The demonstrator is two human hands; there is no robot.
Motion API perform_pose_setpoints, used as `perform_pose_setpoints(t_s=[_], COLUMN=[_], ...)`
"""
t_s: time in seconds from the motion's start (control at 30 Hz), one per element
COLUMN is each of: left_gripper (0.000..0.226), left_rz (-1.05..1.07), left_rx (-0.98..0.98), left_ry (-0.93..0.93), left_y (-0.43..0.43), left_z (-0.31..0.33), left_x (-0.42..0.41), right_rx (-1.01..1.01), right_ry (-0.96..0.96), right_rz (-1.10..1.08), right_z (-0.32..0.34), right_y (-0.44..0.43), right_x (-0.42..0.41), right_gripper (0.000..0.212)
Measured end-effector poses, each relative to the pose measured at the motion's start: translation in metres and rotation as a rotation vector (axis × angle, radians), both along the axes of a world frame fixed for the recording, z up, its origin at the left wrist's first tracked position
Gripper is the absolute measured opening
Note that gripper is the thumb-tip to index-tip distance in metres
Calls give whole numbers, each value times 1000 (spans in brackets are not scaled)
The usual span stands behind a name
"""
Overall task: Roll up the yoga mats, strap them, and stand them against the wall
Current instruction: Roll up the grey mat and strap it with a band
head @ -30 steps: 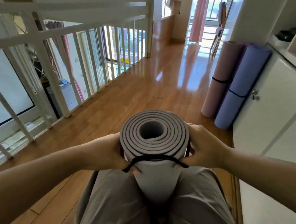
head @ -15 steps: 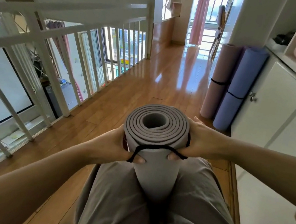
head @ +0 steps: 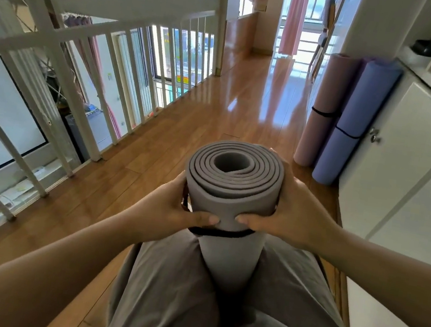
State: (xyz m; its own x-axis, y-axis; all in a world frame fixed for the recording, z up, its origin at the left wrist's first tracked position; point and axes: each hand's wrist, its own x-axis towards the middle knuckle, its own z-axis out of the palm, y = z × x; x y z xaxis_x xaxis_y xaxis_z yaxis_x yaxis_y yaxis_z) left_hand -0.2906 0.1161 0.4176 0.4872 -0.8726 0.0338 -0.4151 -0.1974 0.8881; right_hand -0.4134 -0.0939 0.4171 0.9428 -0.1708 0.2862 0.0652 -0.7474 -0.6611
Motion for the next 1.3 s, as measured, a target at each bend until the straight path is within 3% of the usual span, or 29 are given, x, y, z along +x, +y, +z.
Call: perform_pose_setpoints(t_s=[0.1,0.23,0.33,0.43,0.63,0.77,0.9,1.13,1.3], left_gripper=[92,83,83,102,99,108,103,122,116], left_rz=[-54,-79,-34,-4,86,64,103,137,134], left_rx=[75,216,213,151,48,127,177,194,250], left_ry=[-128,-122,-116,-149,-242,-361,-394,-235,-218], left_y=[2,-1,-2,-5,-43,-66,-88,-119,-136], left_z=[0,-7,-26,-32,1,-3,-29,-48,-64], left_x=[3,7,10,14,54,90,128,188,214], right_rx=[130,56,90,174,296,164,92,247,317], right_ry=[45,228,319,304,180,175,179,175,260], right_rz=[108,186,183,183,133,114,95,29,55], right_z=[-4,-5,-15,-15,15,10,-15,-46,-67], right_y=[-8,-27,-30,-30,-50,-70,-93,-126,-145], right_x=[1,-1,3,10,45,74,111,169,200], right_gripper=[118,109,102,92,65,75,87,111,117])
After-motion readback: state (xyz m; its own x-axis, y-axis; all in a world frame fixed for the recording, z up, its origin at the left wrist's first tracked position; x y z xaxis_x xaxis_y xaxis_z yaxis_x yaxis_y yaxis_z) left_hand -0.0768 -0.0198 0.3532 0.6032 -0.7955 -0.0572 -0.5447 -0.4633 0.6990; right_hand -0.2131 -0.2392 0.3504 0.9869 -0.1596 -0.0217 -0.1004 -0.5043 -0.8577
